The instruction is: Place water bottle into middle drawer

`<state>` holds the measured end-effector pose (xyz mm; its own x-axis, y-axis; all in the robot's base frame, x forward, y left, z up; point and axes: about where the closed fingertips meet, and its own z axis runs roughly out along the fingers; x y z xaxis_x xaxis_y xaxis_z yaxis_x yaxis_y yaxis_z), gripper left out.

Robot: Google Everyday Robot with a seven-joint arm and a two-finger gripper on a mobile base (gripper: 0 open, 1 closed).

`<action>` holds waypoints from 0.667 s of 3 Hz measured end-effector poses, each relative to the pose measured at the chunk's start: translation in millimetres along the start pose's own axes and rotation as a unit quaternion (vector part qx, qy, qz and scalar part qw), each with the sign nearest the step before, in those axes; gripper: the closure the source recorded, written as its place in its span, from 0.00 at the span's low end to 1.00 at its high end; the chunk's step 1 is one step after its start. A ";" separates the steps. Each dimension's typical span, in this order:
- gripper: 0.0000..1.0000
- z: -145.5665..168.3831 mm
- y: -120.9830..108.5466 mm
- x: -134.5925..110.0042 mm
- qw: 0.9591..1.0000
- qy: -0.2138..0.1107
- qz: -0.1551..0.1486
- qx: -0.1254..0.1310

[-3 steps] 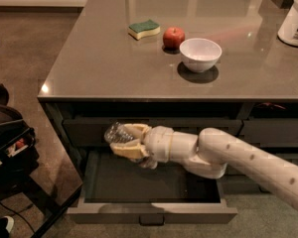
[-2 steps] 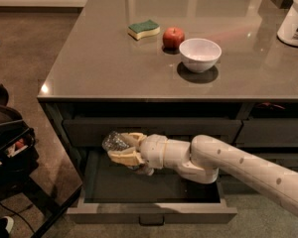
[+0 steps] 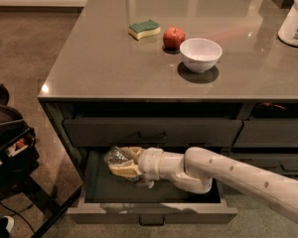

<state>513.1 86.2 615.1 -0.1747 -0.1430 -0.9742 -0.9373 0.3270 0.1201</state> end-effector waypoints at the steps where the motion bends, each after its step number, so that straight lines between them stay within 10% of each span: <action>1: 1.00 0.3 0.0 0.5 1.000 0.000 0.000 0.000; 2: 1.00 3.7 0.1 4.8 1.000 0.010 0.005 0.001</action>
Offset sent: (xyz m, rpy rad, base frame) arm 0.0014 0.0019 -0.0122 -0.0381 0.0344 -0.0113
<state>513.3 89.0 609.7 -0.1901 -0.1585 -0.9689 -0.9349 0.3306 0.1293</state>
